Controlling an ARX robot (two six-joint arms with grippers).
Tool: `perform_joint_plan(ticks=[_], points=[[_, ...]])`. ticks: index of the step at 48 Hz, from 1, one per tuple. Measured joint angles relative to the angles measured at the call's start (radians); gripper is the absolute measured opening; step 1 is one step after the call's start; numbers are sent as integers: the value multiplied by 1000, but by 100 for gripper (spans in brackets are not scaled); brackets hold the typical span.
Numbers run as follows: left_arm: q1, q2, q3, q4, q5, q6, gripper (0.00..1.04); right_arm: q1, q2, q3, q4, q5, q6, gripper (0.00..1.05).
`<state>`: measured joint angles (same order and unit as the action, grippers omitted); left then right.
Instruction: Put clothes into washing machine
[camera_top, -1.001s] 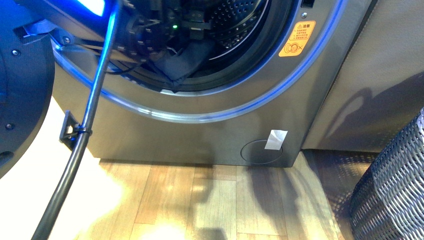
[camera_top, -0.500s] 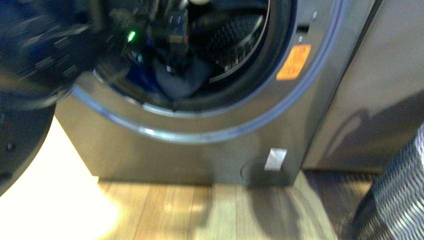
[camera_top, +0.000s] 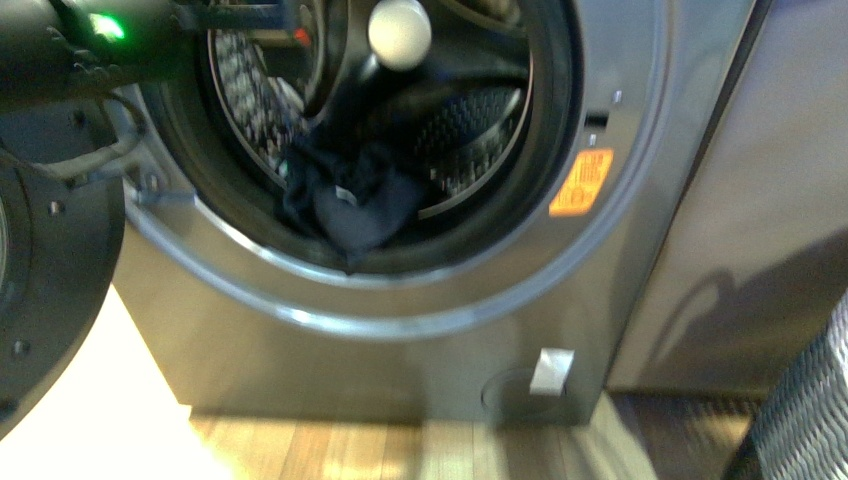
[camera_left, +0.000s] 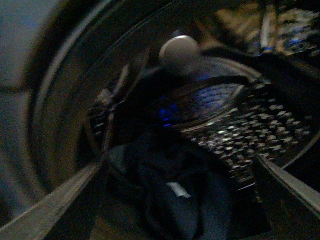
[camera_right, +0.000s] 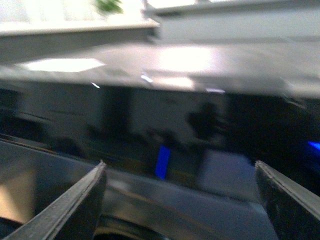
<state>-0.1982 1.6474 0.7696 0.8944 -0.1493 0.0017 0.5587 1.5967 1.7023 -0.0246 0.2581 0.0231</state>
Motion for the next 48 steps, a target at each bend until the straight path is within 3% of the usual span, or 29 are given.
perform_joint_plan(ticks=[3, 6, 12, 20, 22, 33, 38, 48], points=[[9, -39, -80, 19, -14, 0, 73, -14, -91, -148, 21, 168, -10, 75], [23, -76, -143, 39, -13, 0, 64, -42, -169, -275, 78, 201, -13, 67], [60, -196, -293, 80, 16, 0, 37, -160, -426, -680, 259, 152, -17, 39], [93, -323, -446, 90, 49, -2, 3, -246, -582, -1045, 387, 33, -20, 6], [99, -342, -465, 90, 51, -3, 3, -261, -601, -1088, 402, 22, -21, 1], [127, -486, -575, 64, 81, -3, 4, -351, -744, -1301, 478, -57, -23, 2], [178, -555, -616, 32, 143, -3, 4, -382, -794, -1375, 494, -89, -23, 2], [196, -628, -698, 43, 146, -3, 4, -432, -887, -1479, 504, -137, -23, 2]])
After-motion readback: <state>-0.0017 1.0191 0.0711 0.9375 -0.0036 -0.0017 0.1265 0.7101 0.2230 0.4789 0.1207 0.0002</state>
